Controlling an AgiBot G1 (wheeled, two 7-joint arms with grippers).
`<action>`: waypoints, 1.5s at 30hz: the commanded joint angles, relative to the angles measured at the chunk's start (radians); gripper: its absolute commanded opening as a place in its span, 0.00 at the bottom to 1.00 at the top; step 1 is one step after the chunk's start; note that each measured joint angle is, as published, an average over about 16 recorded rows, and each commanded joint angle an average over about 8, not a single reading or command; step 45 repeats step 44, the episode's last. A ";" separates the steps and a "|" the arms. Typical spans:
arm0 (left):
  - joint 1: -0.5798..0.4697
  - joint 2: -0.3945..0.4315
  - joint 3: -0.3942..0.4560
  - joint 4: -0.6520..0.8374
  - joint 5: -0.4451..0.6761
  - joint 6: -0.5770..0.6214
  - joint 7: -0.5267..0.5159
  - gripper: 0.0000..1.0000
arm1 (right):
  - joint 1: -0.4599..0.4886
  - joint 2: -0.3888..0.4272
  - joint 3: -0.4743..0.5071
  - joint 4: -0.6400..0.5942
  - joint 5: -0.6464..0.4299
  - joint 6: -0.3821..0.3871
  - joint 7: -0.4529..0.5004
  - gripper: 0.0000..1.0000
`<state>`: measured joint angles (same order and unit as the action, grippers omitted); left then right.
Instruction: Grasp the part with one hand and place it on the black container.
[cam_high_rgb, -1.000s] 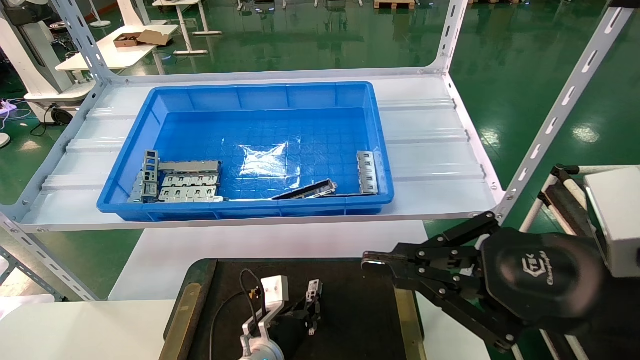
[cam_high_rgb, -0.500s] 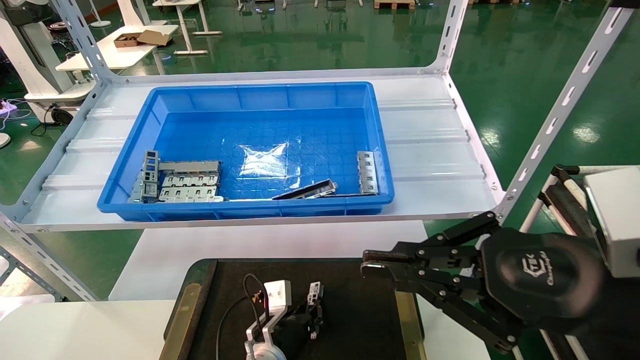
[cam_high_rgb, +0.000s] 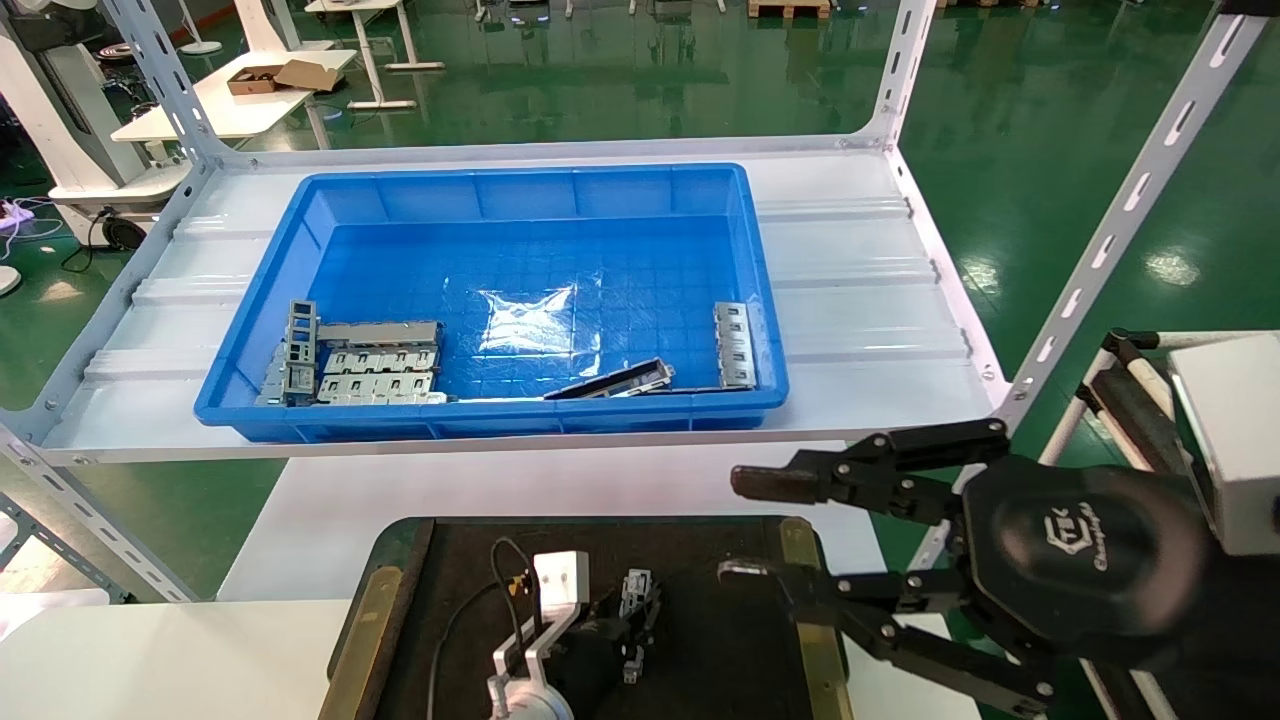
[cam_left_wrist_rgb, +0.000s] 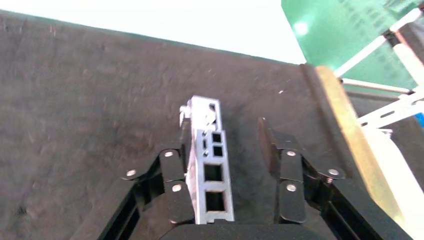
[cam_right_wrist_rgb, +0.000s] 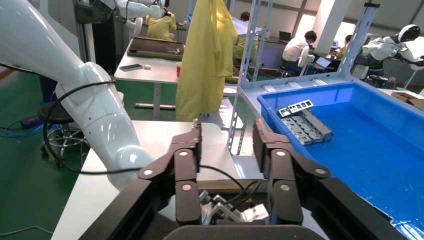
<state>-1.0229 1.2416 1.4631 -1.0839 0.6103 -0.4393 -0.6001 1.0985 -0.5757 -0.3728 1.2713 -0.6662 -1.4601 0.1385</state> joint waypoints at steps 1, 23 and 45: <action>0.000 -0.016 -0.007 -0.024 0.021 0.002 -0.006 1.00 | 0.000 0.000 0.000 0.000 0.000 0.000 0.000 1.00; 0.016 -0.364 -0.229 -0.273 0.250 0.597 0.067 1.00 | 0.000 0.000 0.000 0.000 0.000 0.000 0.000 1.00; 0.189 -0.528 -0.619 -0.252 0.051 1.071 0.535 1.00 | 0.000 0.000 0.000 0.000 0.000 0.000 0.000 1.00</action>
